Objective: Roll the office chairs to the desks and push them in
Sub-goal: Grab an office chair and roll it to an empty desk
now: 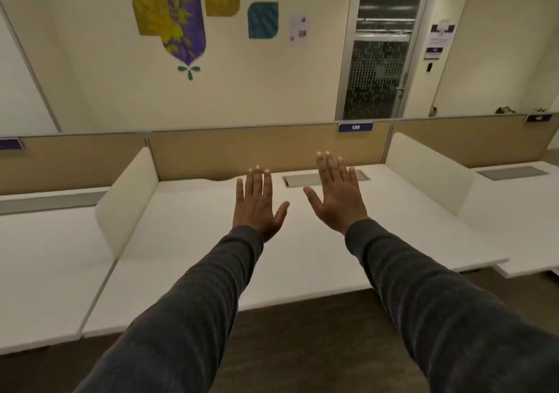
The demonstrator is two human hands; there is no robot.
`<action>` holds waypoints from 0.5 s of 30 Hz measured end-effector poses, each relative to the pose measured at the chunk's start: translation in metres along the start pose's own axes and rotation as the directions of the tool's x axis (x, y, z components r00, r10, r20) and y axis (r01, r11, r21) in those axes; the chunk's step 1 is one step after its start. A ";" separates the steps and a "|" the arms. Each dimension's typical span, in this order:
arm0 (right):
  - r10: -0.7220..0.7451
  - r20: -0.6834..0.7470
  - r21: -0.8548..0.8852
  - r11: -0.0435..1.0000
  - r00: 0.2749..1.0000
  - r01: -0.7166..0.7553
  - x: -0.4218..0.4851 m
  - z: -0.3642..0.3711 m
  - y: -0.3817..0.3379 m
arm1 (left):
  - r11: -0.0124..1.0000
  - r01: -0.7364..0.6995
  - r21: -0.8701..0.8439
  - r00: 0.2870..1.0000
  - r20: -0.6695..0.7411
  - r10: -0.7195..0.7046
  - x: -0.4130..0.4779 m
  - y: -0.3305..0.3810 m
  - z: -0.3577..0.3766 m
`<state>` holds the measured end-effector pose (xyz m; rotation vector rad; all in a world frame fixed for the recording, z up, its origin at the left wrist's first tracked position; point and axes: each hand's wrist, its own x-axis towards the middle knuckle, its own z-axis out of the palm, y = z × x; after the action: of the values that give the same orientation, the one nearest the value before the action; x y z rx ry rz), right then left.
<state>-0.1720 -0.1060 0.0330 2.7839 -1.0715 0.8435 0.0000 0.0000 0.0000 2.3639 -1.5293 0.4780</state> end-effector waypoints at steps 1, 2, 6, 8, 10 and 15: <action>0.007 0.028 -0.004 1.000 1.000 -0.007 -0.014 0.000 -0.008 | 1.000 0.013 0.017 1.000 0.025 -0.014 -0.016 -0.002 0.000; 0.012 0.040 -0.013 1.000 0.999 -0.012 -0.027 -0.001 -0.015 | 1.000 0.011 0.015 0.999 0.047 -0.012 -0.031 -0.004 -0.003; 0.055 0.142 -0.026 0.998 0.988 -0.052 -0.098 0.009 -0.043 | 1.000 -0.009 0.000 0.992 0.126 0.009 -0.098 -0.017 0.003; 0.088 0.187 -0.016 0.996 0.978 -0.086 -0.131 0.012 -0.059 | 1.000 -0.017 -0.013 0.987 0.160 0.019 -0.129 -0.025 0.002; 0.129 0.229 -0.032 0.992 0.965 -0.125 -0.165 0.018 -0.080 | 0.999 -0.019 -0.030 0.980 0.197 0.024 -0.163 -0.035 0.003; 0.187 0.261 -0.033 0.982 0.947 -0.185 -0.257 0.042 -0.142 | 0.997 -0.064 -0.044 0.954 0.291 0.074 -0.254 -0.080 0.008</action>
<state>-0.2194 0.1493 -0.1106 2.8806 -1.3917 0.4859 -0.0230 0.2376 -0.1189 2.4456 -1.7335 0.1164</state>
